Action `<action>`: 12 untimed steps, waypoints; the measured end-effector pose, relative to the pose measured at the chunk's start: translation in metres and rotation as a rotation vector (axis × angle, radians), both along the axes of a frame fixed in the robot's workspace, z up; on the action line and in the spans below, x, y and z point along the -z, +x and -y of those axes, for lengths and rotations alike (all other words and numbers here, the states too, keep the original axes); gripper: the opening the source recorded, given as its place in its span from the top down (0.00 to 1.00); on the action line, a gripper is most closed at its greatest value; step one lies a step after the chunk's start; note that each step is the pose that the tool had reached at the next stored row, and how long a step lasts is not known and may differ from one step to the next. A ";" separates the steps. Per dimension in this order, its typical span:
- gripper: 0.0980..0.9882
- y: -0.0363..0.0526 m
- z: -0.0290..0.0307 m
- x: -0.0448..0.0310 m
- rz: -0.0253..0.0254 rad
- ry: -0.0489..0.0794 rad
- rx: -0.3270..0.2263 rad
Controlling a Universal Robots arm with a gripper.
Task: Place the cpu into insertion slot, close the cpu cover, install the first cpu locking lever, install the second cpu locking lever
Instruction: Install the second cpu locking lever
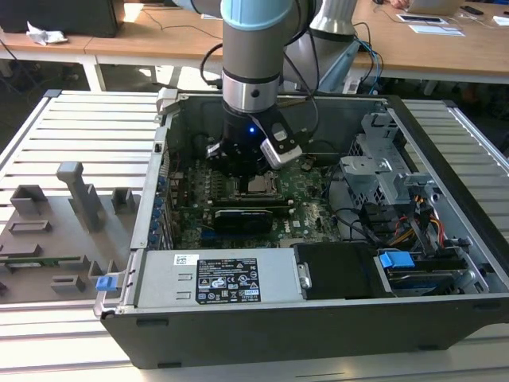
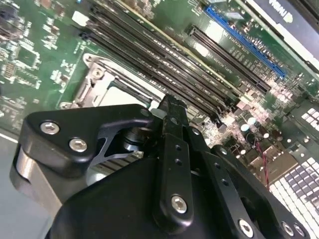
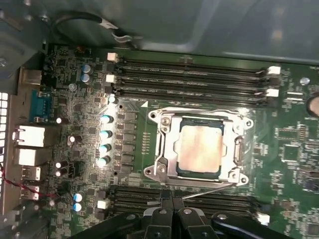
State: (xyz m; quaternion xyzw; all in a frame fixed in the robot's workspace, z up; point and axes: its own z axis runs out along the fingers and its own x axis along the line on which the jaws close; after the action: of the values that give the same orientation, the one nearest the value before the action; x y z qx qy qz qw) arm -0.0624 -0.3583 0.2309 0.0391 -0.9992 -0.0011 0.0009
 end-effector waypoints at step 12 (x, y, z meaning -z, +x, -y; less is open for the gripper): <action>0.99 -0.0164 0.0076 0.0091 0.0000 0.002 0.000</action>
State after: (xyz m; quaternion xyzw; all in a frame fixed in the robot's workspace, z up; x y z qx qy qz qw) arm -0.0788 -0.3660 0.2218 0.0391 -0.9992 -0.0022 0.0009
